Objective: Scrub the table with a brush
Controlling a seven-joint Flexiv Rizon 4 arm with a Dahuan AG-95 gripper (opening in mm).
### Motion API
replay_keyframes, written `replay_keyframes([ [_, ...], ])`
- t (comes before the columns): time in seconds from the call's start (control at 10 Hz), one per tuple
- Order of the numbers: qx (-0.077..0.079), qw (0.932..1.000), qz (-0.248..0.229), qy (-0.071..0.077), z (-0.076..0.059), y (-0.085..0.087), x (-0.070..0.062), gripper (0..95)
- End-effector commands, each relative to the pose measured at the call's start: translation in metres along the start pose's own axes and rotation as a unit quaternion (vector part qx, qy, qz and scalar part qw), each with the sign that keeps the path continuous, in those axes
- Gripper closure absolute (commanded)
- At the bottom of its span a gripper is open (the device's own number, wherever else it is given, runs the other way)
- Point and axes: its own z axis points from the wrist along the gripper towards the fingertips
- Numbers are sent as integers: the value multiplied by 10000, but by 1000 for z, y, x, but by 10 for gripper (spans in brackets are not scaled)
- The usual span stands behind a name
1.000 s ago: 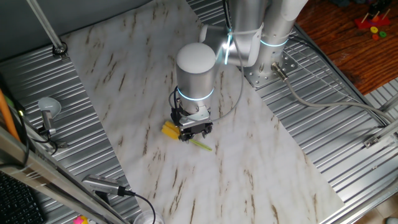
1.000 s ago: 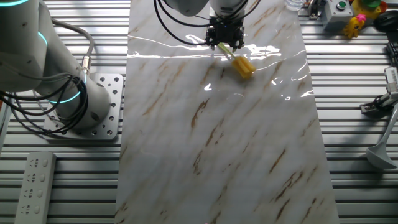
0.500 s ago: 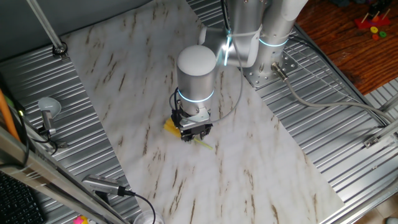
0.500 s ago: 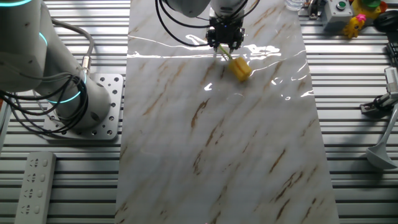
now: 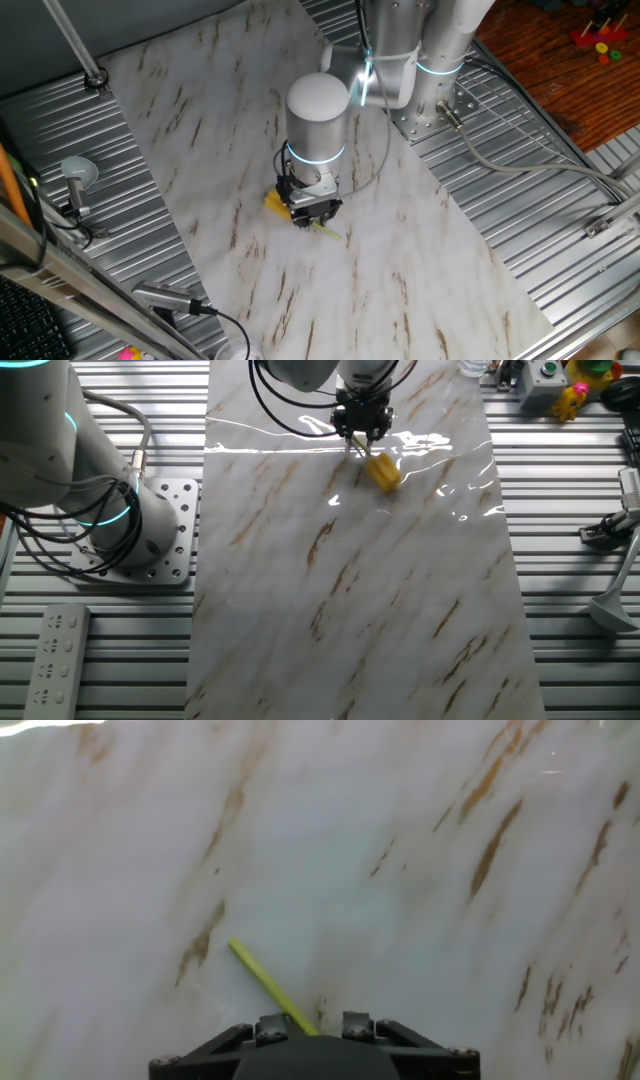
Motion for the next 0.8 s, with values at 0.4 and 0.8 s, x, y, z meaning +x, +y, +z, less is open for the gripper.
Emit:
replay_keyframes([
  [0.4, -19, 9989, 458, -24, -1, -1, 1, 950],
  [0.8, -45, 9991, 424, 77, -10, -8, -3, 950],
])
